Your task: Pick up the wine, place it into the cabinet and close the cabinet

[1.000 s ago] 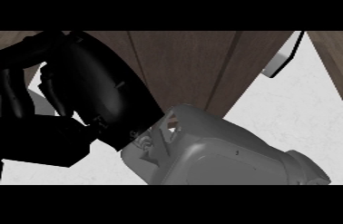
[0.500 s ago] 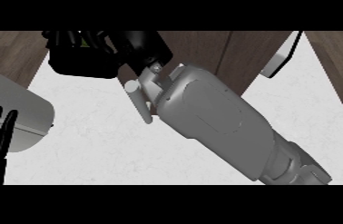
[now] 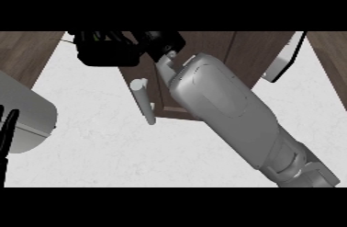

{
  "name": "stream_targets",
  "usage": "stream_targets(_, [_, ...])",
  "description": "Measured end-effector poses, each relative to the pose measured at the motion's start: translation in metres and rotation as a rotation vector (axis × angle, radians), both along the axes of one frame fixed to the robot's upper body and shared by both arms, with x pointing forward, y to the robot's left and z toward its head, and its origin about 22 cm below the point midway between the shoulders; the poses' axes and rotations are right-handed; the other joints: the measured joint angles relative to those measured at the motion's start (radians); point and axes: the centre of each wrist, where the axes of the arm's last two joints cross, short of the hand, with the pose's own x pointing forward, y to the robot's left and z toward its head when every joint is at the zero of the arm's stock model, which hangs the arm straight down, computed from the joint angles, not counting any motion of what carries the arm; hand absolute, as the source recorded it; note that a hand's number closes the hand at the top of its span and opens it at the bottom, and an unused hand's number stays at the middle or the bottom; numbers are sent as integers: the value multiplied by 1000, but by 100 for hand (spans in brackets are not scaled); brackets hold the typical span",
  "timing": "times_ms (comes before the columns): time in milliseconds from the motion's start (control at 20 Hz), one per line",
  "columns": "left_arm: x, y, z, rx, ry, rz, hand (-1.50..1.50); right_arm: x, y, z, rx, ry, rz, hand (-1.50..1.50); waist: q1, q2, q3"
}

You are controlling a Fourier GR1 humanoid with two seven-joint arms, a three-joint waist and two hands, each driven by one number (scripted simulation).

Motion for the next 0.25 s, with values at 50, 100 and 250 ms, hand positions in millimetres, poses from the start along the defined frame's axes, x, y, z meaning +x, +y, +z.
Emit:
stream_targets(50, [-1,0,0,2,1,-6,-150,2,-3,-1,-10,-9,1,150,3,-2,0])
stream_targets(100, [-1,-1,2,3,-5,-8,-150,4,-4,-2,-20,-22,1,150,3,-4,-1])
stream_targets(250, [1,-2,3,1,-1,-13,-150,7,-6,-4,-38,-53,-2,150,3,-7,0])
